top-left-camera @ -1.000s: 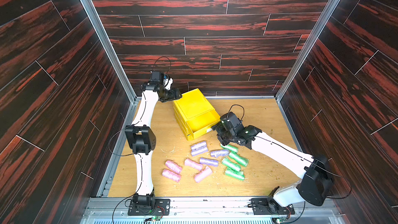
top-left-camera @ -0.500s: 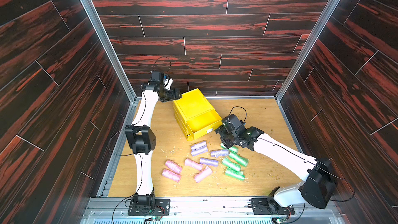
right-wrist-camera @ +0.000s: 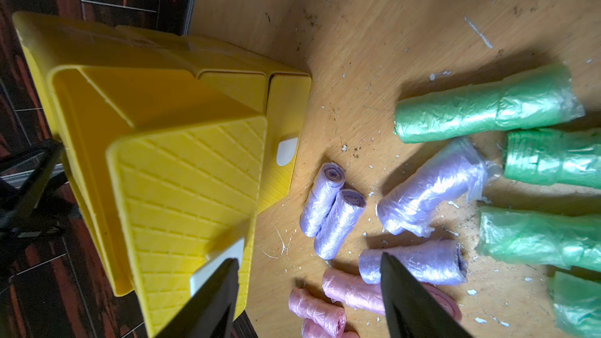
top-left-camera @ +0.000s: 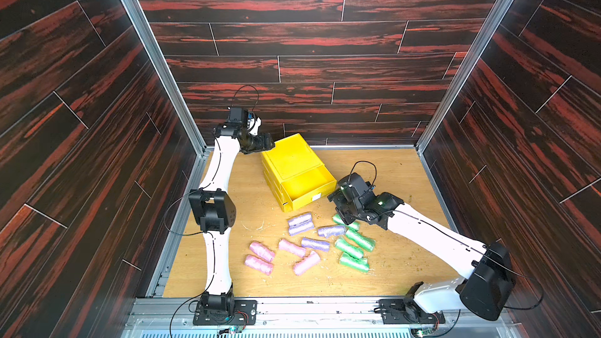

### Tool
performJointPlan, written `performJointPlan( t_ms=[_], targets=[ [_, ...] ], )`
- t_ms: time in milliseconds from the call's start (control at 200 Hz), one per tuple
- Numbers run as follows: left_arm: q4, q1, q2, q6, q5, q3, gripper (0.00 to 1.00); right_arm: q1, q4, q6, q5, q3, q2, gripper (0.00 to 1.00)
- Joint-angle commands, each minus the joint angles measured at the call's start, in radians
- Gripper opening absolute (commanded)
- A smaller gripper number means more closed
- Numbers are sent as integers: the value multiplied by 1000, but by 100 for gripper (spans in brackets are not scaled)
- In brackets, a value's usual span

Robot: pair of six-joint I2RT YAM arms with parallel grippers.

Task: Sort the rolls of trash bags by color and place them into the drawer
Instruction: Open the drawer in the storage box.

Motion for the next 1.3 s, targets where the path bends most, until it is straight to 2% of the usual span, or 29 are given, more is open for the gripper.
performJointPlan(
  t_ms=[0, 386, 576, 701, 1293],
  targets=[
    [-102, -7, -15, 25, -44, -25, 83, 1, -34, -22, 18, 24, -15, 73],
    [-101, -9, -19, 24, -47, -27, 83, 52, -15, -61, 25, 137, -4, 78],
    [-102, -9, -24, 25, -45, -27, 83, 42, -59, -71, 66, 257, 103, 86],
    [-102, -9, -26, 25, -51, -25, 83, 12, -86, -79, 35, 315, 170, 87],
    [-101, -9, -29, 24, -49, -28, 83, -24, -137, -135, -38, 252, 199, 87]
  ],
)
